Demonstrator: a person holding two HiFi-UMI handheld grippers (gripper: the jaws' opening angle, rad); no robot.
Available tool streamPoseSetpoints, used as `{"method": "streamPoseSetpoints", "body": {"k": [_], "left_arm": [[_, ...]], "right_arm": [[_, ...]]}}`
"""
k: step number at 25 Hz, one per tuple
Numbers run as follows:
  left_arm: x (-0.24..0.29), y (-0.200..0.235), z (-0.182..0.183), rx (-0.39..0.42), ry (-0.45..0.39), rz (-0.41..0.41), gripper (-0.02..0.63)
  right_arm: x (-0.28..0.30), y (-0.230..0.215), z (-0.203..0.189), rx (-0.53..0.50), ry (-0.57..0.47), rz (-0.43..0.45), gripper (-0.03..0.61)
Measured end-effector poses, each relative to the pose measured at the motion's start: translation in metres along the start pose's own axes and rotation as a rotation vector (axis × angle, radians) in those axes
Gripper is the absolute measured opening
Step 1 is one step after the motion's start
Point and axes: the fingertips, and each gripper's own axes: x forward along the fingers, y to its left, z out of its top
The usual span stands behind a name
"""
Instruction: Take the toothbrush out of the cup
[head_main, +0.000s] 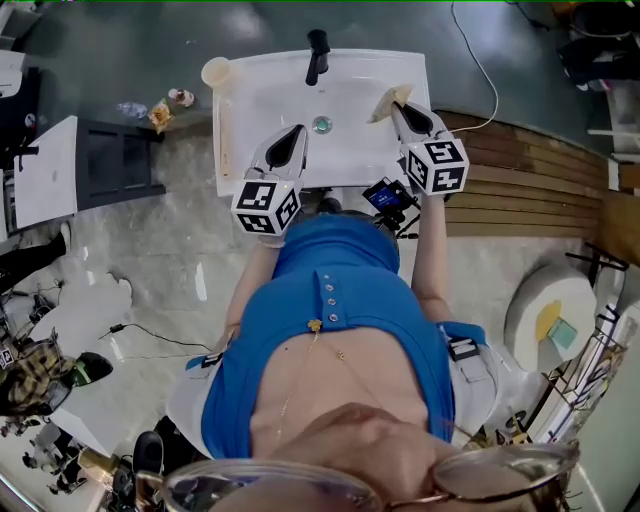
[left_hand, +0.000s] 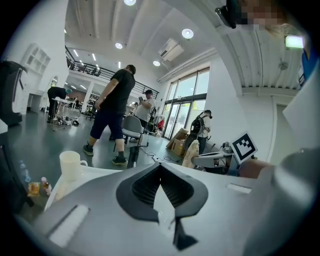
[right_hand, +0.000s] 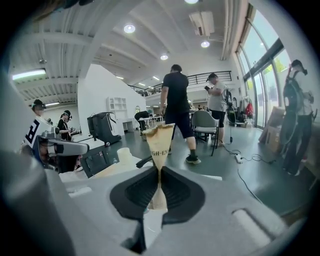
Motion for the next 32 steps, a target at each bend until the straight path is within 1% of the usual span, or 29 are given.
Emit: {"method": "streamPoseSetpoints", "body": {"k": [17, 24, 32], "left_arm": [[0.009, 0.002, -0.006, -0.007, 0.019, -0.006, 0.002], [0.011, 0.003, -0.006, -0.011, 0.022, -0.002, 0.002], [0.009, -0.001, -0.008, -0.013, 0.027, 0.003, 0.002]], "right_arm": [[-0.019, -0.058, -0.043, 0.053, 0.1, -0.127, 0.021], [-0.022, -0.072, -0.067, 0.035, 0.209, -0.155, 0.021], [-0.031, -0.08, -0.093, 0.028, 0.311, -0.178, 0.021]]}}
